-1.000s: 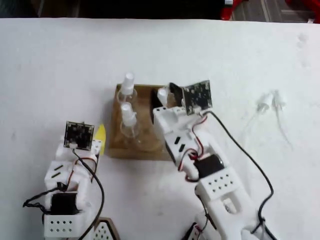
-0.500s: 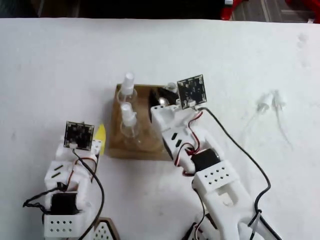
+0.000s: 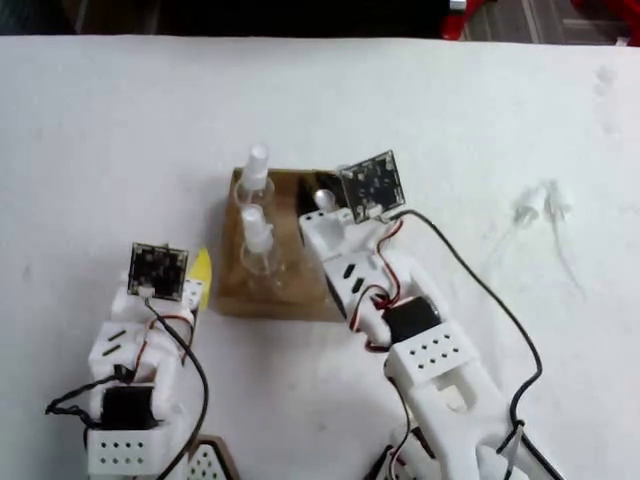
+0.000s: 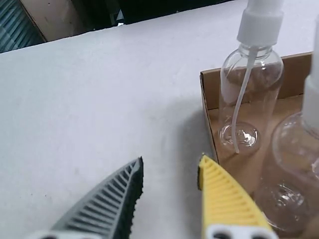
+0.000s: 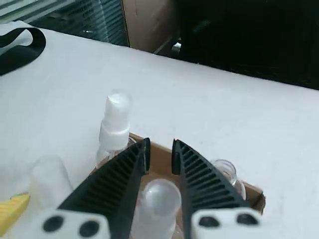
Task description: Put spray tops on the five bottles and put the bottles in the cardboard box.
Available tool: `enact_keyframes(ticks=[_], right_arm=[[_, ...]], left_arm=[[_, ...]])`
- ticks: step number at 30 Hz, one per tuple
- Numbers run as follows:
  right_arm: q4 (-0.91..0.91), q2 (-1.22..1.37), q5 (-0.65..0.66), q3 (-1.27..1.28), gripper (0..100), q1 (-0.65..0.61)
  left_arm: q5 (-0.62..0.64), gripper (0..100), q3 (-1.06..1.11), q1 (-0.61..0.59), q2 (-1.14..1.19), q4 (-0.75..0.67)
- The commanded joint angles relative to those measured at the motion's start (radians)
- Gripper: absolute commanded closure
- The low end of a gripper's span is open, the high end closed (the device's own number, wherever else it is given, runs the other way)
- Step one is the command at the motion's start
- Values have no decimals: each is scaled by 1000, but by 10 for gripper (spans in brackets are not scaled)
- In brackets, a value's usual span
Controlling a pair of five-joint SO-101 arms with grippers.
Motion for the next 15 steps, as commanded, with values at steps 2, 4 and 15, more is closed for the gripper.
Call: enact_keyframes(ticks=[2,4,15], right_arm=[[-30,-182,15,-71,941,77],[-10,-268,15,-72,941,142],[151,-380,15,-184,942,604]], left_arm=[[-11,835,2,4,-5,-6],[-11,835,2,4,-5,-6],[-11,835,2,4,-5,-5]])
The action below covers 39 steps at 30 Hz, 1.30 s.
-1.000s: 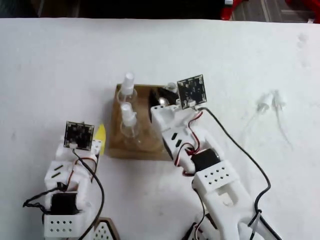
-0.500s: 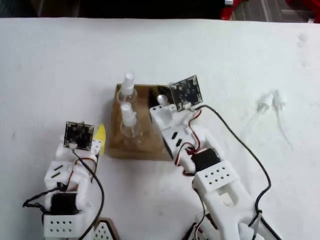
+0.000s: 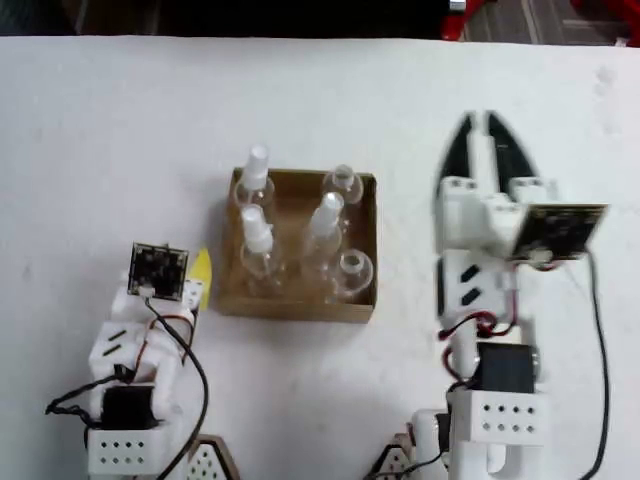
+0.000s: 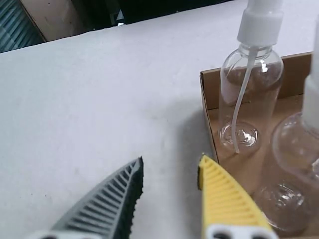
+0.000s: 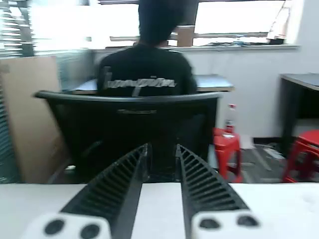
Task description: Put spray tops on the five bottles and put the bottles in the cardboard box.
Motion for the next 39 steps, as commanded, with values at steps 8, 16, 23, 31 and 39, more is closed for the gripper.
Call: enact_keyframes(ticks=[8,16,23,31,39], right_arm=[[73,472,15,-330,942,283],[438,1020,25,-713,942,361],[610,1428,15,-1057,941,390],[769,1778,15,-1419,895,430],[900,2003,15,-1732,822,433]], left_arm=[[-11,835,2,2,-5,-5],[-9,835,2,4,-5,-5],[-9,835,2,7,-5,-5],[-9,835,2,7,-5,-5],[-11,835,2,8,-5,-5]])
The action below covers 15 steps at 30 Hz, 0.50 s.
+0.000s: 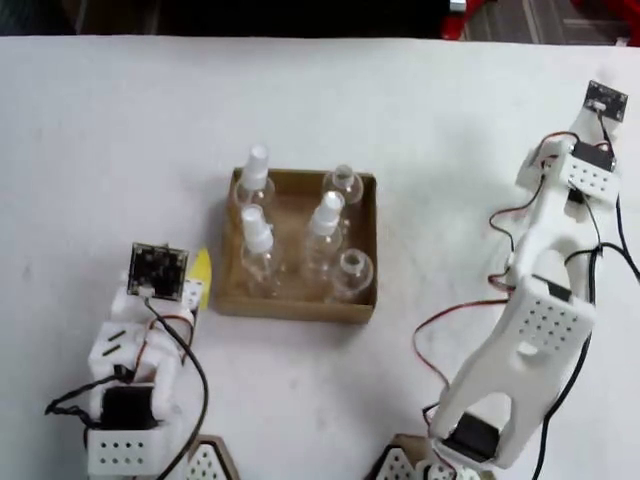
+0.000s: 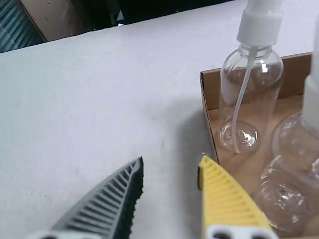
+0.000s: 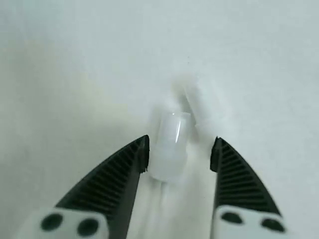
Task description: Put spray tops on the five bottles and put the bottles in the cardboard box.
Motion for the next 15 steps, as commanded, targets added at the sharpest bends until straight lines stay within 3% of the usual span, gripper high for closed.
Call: enact_keyframes(ticks=[1,15], right_arm=[[35,79,6,-186,830,12],[183,254,6,-448,877,-44]], left_arm=[[-11,835,2,8,-5,-5],[-11,835,2,8,-5,-5]])
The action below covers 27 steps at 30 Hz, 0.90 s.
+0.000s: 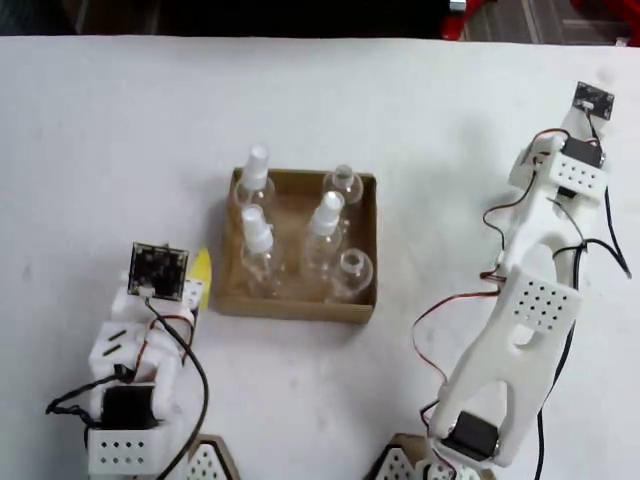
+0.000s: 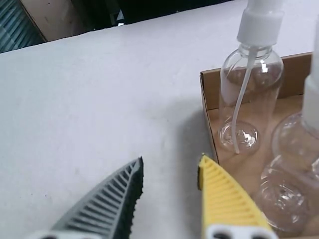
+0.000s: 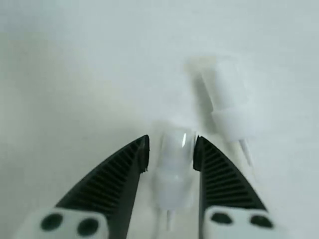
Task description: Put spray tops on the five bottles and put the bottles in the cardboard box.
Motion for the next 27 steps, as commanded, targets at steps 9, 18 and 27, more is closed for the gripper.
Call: enact_keyframes(ticks=[9,18,27], right_arm=[[22,33,12,-98,975,-33],[19,61,14,-98,976,-61],[21,59,14,-100,831,-61]], left_arm=[[-11,835,2,8,-5,-5],[-11,835,2,8,-5,-5],[-11,835,2,8,-5,-5]])
